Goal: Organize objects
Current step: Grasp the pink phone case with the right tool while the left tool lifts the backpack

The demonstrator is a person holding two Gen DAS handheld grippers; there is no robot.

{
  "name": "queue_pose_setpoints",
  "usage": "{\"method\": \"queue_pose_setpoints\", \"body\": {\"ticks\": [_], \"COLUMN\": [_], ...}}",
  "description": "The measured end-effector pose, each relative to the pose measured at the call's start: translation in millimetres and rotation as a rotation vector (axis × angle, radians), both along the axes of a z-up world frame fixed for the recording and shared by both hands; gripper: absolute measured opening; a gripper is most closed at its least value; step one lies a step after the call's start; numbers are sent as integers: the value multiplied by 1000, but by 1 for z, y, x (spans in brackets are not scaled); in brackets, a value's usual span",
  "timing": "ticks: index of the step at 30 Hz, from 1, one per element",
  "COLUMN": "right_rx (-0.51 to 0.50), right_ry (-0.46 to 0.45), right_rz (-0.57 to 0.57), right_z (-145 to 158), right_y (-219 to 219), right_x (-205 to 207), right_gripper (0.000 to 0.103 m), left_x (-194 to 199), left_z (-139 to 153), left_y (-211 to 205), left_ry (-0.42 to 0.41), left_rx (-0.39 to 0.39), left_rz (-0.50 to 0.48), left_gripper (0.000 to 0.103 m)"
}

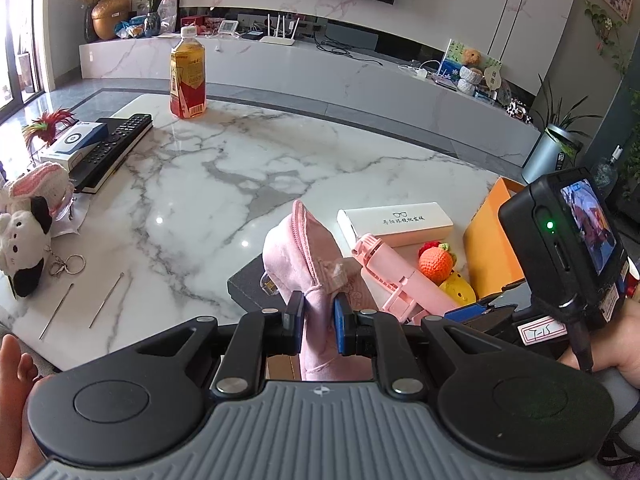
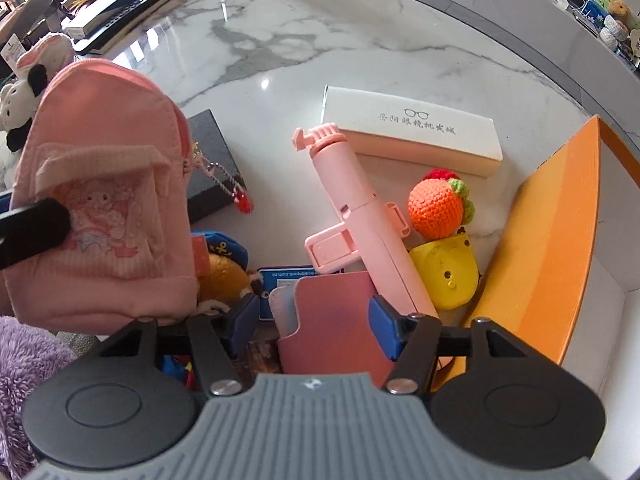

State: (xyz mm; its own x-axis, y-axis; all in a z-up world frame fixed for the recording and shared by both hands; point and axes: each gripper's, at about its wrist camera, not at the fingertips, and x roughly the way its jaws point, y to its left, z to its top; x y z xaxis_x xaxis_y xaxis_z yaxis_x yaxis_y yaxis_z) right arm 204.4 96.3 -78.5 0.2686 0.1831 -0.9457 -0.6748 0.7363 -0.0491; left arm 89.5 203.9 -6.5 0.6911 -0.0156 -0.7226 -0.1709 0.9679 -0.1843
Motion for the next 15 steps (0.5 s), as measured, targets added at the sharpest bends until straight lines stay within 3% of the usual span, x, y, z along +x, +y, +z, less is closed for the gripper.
{"method": "queue_pose_setpoints", "body": {"ticks": [2, 7, 15], "right_rx": [2, 17, 59], "right_ry": [22, 18, 53], "right_rz": [1, 36, 1], "right_z": [0, 19, 41], "right_y": [0, 0, -23], "right_x": [3, 0, 28], "right_gripper": [56, 24, 15], "left_x": [0, 0, 2], "left_z": [0, 1, 2], "left_y": [1, -1, -9], "left_ry": [-7, -19, -40], "left_rx": [-12, -15, -35], "left_rz": [-4, -24, -69], "left_gripper": [18, 18, 18]}}
